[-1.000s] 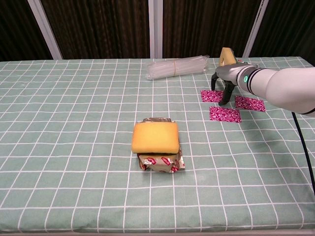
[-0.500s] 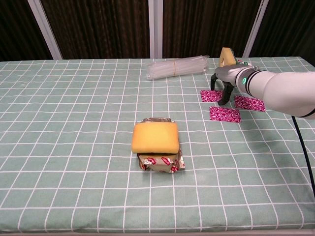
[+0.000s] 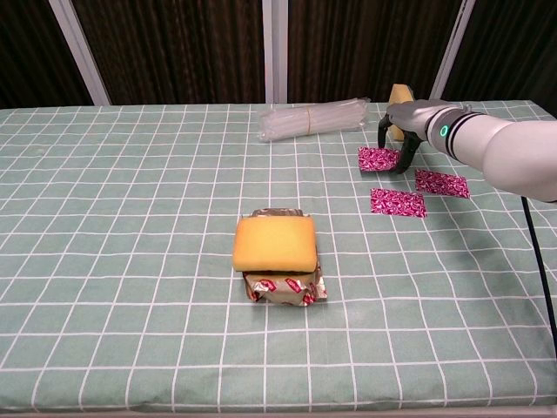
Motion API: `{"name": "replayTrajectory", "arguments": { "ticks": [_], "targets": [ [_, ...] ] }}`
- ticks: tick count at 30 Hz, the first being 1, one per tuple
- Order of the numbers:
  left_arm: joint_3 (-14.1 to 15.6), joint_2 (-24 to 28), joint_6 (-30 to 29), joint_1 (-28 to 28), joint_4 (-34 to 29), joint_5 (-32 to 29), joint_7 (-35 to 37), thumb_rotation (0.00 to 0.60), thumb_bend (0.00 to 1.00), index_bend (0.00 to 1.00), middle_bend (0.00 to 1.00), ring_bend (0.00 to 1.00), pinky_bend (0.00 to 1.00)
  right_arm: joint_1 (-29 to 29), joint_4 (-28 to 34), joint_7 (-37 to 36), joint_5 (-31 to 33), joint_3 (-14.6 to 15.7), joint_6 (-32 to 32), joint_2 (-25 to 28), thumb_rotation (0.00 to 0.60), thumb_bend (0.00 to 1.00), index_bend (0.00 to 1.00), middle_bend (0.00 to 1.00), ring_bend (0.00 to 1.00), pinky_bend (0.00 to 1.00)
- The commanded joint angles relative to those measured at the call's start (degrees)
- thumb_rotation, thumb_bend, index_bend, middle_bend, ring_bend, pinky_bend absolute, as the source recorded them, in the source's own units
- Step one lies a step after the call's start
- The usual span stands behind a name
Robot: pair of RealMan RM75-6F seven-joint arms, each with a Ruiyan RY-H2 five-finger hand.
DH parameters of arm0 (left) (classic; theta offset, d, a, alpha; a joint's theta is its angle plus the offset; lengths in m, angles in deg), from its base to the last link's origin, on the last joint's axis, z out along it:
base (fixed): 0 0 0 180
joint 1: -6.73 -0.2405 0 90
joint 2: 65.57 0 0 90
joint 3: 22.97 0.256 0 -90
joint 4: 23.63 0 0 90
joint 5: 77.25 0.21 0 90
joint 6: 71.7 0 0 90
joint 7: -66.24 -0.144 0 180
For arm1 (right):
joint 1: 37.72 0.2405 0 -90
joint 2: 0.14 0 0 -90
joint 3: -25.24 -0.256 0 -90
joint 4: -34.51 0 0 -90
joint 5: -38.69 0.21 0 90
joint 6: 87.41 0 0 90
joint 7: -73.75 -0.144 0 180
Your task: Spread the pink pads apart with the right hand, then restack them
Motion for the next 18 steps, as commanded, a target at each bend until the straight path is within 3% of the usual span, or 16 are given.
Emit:
{"name": "replayTrajectory", "arguments": {
  "ticks": [1, 12, 18],
  "targets": [
    [0.0, 0.0, 0.0, 0.1, 0.0, 0.2, 0.0, 0.600, 0.20, 0.22, 0.09, 0.09, 0.13, -2.4, 5.8, 0.3, -0.5, -0.2, -3.2, 3.6, 0.571, 0.16, 0.37, 0.08, 0.00, 0.00],
    [0.0, 0.0, -0.2, 0.4, 0.0, 1.2, 0.4, 0.600, 0.20, 0.22, 0.09, 0.09, 0.13, -10.3, 35.0, 10.6, 8.6, 2.8, -12.8, 17.5, 0.573, 0.16, 0.37, 0.08, 0.00, 0.00],
    [-0.1, -0.2, 0.0, 0.6, 0.2, 1.4, 0.6, 0.600, 0.20, 0.22, 0.09, 0.09, 0.13, -11.0, 44.2, 15.3, 13.8, 5.5, -17.5, 20.1, 0.568, 0.16, 0.36, 0.08, 0.00, 0.00]
  ]
}}
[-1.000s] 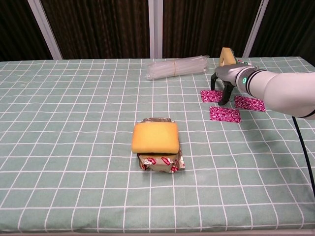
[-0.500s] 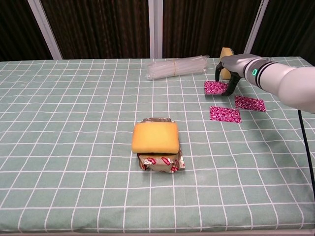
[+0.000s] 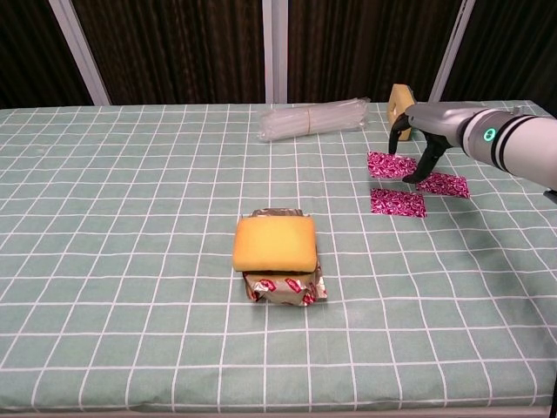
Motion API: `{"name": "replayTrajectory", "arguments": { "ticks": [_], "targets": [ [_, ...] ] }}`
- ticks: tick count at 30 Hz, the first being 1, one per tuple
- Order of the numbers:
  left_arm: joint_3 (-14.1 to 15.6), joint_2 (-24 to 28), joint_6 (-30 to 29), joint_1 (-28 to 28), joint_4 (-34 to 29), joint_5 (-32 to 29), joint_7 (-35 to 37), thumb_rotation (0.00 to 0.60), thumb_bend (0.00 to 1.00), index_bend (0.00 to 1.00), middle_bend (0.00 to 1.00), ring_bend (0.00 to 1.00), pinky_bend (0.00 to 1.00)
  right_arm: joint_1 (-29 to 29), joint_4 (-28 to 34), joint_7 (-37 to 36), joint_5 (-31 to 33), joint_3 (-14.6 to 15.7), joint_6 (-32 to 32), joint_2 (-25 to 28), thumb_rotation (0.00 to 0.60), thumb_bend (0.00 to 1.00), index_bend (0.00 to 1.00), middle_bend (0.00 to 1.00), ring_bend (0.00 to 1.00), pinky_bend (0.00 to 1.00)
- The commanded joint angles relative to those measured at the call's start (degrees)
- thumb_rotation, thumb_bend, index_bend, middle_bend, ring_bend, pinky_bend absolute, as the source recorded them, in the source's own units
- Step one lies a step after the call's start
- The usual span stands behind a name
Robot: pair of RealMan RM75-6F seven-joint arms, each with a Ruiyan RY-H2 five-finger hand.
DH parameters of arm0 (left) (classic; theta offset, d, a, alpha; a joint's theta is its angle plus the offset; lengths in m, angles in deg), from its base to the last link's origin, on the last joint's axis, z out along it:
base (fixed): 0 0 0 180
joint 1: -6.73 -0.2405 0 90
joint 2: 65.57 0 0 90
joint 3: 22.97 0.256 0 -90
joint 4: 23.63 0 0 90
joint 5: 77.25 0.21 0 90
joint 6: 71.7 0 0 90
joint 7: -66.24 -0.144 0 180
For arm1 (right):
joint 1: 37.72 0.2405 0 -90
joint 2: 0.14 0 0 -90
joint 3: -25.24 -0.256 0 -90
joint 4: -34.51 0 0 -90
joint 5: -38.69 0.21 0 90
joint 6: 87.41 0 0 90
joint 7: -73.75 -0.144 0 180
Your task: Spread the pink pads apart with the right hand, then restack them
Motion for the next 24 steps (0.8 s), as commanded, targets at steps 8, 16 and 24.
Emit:
{"name": "replayTrajectory", "arguments": {
  "ticks": [8, 16, 24],
  "targets": [
    [0.3, -0.3, -0.1, -0.2, 0.7, 0.3, 0.8, 0.600, 0.20, 0.22, 0.09, 0.09, 0.13, -1.1, 6.6, 5.3, 6.8, 4.6, -5.7, 1.5, 0.561, 0.16, 0.36, 0.08, 0.00, 0.00],
    [0.3, -0.5, -0.2, -0.4, 1.1, 0.3, 1.3, 0.600, 0.20, 0.22, 0.09, 0.09, 0.13, 0.7, 2.5, 4.4, 7.8, 4.1, -4.7, -2.0, 0.558, 0.16, 0.35, 0.08, 0.00, 0.00],
    [0.4, -0.6, -0.1, -0.5, 1.6, 0.0, 1.8, 0.600, 0.20, 0.22, 0.09, 0.09, 0.13, 1.8, -0.1, 4.5, 8.1, 4.5, -4.1, -4.2, 0.550, 0.16, 0.34, 0.08, 0.00, 0.00]
  ]
}}
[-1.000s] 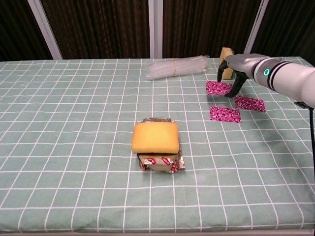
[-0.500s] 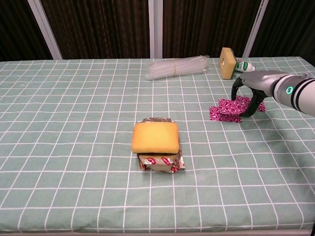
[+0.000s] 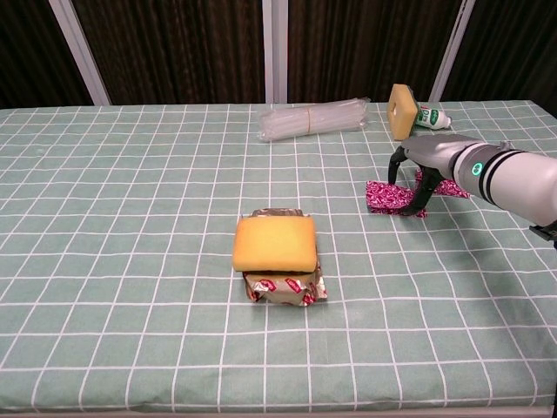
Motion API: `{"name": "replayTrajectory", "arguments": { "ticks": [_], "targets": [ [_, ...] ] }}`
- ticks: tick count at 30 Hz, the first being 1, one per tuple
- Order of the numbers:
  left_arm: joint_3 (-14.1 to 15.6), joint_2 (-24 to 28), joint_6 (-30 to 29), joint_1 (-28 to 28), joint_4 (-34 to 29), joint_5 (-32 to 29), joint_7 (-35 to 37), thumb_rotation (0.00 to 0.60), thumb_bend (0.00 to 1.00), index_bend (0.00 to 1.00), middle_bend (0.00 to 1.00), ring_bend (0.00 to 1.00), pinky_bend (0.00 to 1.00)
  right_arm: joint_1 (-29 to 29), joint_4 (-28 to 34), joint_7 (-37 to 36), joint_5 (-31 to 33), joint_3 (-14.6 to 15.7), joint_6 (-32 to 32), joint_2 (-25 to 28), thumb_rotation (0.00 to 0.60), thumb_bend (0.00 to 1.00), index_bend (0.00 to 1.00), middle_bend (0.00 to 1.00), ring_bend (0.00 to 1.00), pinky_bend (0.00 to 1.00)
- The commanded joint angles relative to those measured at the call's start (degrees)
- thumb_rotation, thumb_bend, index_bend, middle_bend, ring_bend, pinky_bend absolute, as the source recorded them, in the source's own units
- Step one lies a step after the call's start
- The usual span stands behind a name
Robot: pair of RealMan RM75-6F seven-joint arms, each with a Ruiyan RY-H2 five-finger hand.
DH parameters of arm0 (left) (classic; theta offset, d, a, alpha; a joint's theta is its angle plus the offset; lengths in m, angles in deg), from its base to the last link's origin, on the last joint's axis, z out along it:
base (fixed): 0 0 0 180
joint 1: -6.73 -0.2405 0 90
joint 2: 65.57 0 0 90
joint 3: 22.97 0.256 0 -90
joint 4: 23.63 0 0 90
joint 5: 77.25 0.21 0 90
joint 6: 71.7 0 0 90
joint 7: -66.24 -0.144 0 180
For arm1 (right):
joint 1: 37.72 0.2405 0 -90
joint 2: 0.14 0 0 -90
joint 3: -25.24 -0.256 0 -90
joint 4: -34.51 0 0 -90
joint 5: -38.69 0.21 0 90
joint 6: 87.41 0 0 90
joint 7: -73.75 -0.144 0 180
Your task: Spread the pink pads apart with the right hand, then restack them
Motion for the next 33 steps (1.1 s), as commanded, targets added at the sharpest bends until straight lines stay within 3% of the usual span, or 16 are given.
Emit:
{"name": "replayTrajectory", "arguments": {
  "ticks": [1, 17, 28, 33],
  "targets": [
    [0.0, -0.1, 0.0, -0.1, 0.2, 0.0, 0.2, 0.600, 0.20, 0.22, 0.09, 0.09, 0.13, 0.3, -0.5, 0.1, 0.0, 0.2, 0.0, -0.4, 0.548, 0.16, 0.33, 0.08, 0.00, 0.00],
    [0.0, -0.4, 0.1, -0.1, 1.0, 0.2, 0.9, 0.600, 0.20, 0.22, 0.09, 0.09, 0.13, -0.1, -1.3, 0.2, 0.4, 1.0, -0.4, -0.5, 0.543, 0.16, 0.32, 0.08, 0.00, 0.00],
    [-0.1, -0.4, 0.2, -0.1, 1.1, 0.0, 1.0, 0.600, 0.20, 0.22, 0.09, 0.09, 0.13, -0.4, -0.2, 0.6, 0.3, 1.5, -0.9, 0.3, 0.531, 0.16, 0.26, 0.07, 0.00, 0.00],
    [-0.1, -0.4, 0.2, -0.1, 1.1, 0.1, 0.9, 0.600, 0.20, 0.22, 0.09, 0.09, 0.13, -1.0, -0.3, -0.5, 0.0, 0.5, -2.3, 2.1, 0.525, 0.16, 0.25, 0.07, 0.00, 0.00]
  ]
}}
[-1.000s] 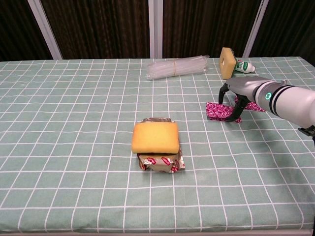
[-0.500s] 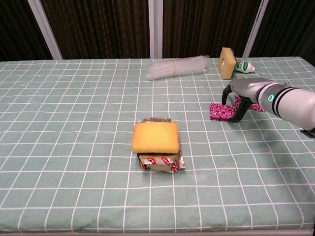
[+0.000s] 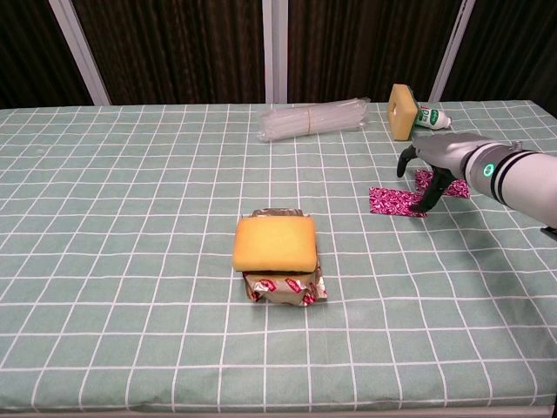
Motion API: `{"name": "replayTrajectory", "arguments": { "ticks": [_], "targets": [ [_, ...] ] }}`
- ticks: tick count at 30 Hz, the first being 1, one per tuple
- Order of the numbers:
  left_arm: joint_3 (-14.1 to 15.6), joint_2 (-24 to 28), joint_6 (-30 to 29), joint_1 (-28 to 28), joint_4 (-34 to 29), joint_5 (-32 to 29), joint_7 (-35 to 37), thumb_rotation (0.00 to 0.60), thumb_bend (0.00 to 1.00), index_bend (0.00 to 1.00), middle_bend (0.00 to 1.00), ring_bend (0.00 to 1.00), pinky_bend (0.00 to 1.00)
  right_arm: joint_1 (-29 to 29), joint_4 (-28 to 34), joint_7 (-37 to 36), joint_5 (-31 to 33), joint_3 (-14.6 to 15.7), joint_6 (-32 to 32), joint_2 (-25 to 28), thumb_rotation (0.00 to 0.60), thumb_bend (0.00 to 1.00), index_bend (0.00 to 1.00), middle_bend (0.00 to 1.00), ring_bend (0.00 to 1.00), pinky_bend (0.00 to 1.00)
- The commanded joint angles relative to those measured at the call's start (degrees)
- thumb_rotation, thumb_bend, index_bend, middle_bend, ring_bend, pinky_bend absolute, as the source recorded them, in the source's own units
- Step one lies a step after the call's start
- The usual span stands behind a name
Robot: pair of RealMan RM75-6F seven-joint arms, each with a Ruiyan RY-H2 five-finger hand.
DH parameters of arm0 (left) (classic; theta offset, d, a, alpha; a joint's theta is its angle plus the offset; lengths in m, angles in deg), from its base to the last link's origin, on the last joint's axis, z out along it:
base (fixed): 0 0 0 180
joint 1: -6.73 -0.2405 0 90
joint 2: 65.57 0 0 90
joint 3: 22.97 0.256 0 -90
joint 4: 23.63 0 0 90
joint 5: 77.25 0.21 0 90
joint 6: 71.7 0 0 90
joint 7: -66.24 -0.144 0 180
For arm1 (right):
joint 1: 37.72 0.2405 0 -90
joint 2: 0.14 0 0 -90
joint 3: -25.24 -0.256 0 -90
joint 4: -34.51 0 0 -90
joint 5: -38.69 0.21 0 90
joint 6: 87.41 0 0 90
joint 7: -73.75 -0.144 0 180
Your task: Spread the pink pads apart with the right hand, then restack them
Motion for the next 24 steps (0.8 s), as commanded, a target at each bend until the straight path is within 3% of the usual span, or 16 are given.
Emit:
{"name": "replayTrajectory", "arguments": {
  "ticks": [1, 12, 24],
  "targets": [
    [0.0, 0.0, 0.0, 0.0, 0.0, 0.1, -0.1, 0.600, 0.20, 0.22, 0.09, 0.09, 0.13, -0.3, -0.7, -0.4, 0.6, -0.8, -0.4, 1.1, 0.524, 0.16, 0.25, 0.07, 0.00, 0.00],
    [0.0, 0.4, -0.1, 0.0, -1.1, -0.2, -1.2, 0.600, 0.20, 0.22, 0.09, 0.09, 0.13, 0.8, -13.0, 1.4, 5.1, -1.2, 5.0, -2.6, 0.528, 0.16, 0.25, 0.07, 0.00, 0.00],
    [0.0, 0.6, 0.2, 0.0, -1.4, -0.4, -1.6, 0.600, 0.20, 0.22, 0.09, 0.09, 0.13, 1.3, -21.9, 0.9, 4.3, -2.3, 8.8, -7.0, 0.524, 0.16, 0.26, 0.07, 0.00, 0.00]
  ]
}}
